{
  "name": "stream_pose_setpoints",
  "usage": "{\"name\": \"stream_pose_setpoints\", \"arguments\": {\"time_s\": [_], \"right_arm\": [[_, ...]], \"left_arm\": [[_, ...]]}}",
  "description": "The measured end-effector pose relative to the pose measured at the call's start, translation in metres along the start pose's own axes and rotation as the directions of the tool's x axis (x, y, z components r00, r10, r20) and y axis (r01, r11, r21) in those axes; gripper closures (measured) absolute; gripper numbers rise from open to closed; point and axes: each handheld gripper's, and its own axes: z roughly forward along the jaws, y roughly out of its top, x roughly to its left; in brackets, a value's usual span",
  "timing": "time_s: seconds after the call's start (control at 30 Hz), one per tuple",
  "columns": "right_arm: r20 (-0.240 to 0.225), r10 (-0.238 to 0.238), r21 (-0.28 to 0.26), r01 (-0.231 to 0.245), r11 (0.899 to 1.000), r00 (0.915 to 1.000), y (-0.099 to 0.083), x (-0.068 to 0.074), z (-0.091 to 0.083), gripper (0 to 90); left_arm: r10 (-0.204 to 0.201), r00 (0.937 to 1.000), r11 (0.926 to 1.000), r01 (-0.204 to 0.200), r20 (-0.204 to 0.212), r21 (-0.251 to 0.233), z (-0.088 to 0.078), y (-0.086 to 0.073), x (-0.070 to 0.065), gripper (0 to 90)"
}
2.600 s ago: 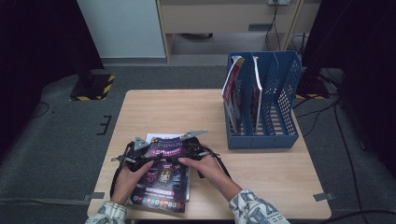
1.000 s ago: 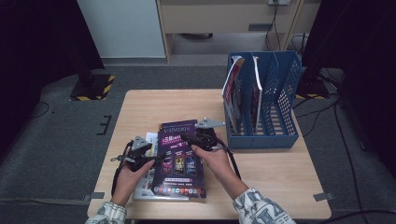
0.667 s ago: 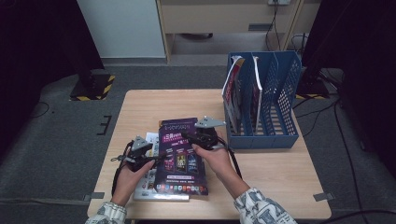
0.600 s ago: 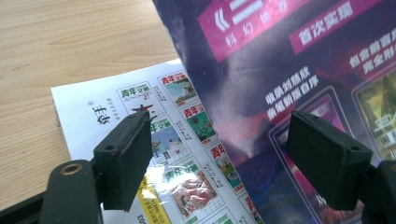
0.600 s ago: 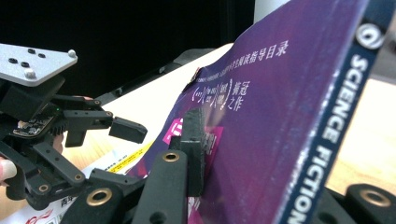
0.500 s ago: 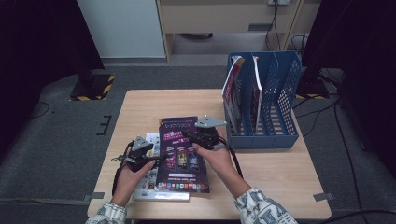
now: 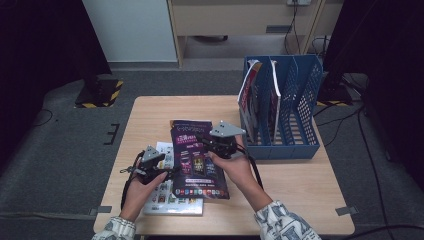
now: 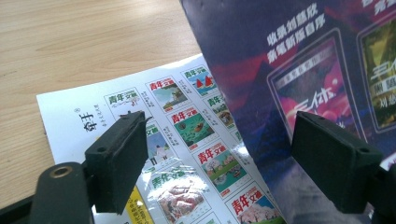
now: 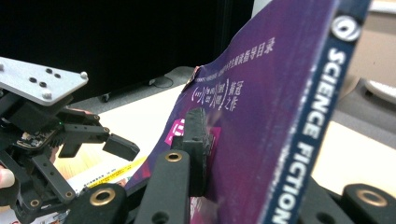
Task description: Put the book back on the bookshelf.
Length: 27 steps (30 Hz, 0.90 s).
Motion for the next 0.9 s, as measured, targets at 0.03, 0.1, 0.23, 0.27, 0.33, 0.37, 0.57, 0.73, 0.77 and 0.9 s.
{"name": "stream_pose_setpoints", "arguments": {"time_s": [0.03, 0.1, 0.23, 0.27, 0.33, 0.37, 0.57, 0.73, 0.77, 0.9], "right_arm": [[-0.001, -0.010, -0.005, 0.010, 1.000, 0.9999, 0.001, 0.000, -0.001, 79.1], [0.004, -0.011, -0.020, 0.011, 1.000, 0.9999, 0.003, 0.000, -0.003, 79.4], [0.002, -0.020, -0.035, 0.020, 0.999, 0.9998, 0.005, 0.000, -0.005, 79.8], [0.002, -0.020, -0.036, 0.020, 0.999, 0.9998, 0.005, 0.000, -0.005, 79.9], [0.001, -0.020, -0.039, 0.020, 0.999, 0.9998, 0.005, 0.000, -0.006, 80.0], [-0.002, -0.021, -0.041, 0.021, 0.999, 0.9998, 0.005, 0.000, -0.006, 80.1], [-0.010, -0.027, -0.061, 0.027, 0.998, 0.9996, 0.007, 0.001, -0.008, 80.4], [-0.011, -0.036, -0.093, 0.035, 0.995, 0.9993, 0.009, 0.001, -0.011, 80.7], [-0.012, -0.036, -0.099, 0.035, 0.995, 0.9993, 0.009, 0.001, -0.011, 80.8], [-0.016, -0.039, -0.113, 0.037, 0.993, 0.9991, 0.010, 0.001, -0.012, 81.0]], "left_arm": [[0.001, 1.0000, 1.0000, -0.001, 0.002, -0.002, 0.000, 0.000, 0.000, 18.2], [0.003, 1.0000, 1.0000, -0.003, 0.007, -0.006, 0.000, 0.000, -0.001, 17.9], [0.011, 0.9999, 0.9999, -0.011, 0.012, -0.011, 0.000, 0.001, -0.003, 17.7], [0.012, 0.9998, 0.9998, -0.012, 0.017, -0.014, 0.000, 0.001, -0.003, 17.7], [0.015, 0.9997, 0.9998, -0.015, 0.021, -0.016, 0.000, 0.002, -0.003, 17.6], [0.016, 0.9996, 0.9997, -0.016, 0.024, -0.018, 0.000, 0.002, -0.004, 17.6], [0.030, 0.9976, 0.9995, -0.030, 0.062, 0.001, 0.004, 0.001, -0.009, 18.6], [0.031, 0.9943, 0.9992, -0.034, 0.102, 0.023, 0.009, 0.001, -0.013, 18.9], [0.031, 0.9939, 0.9991, -0.034, 0.106, 0.026, 0.009, 0.000, -0.013, 19.0], [0.031, 0.9914, 0.9988, -0.035, 0.127, 0.033, 0.011, 0.000, -0.015, 22.1]]}}
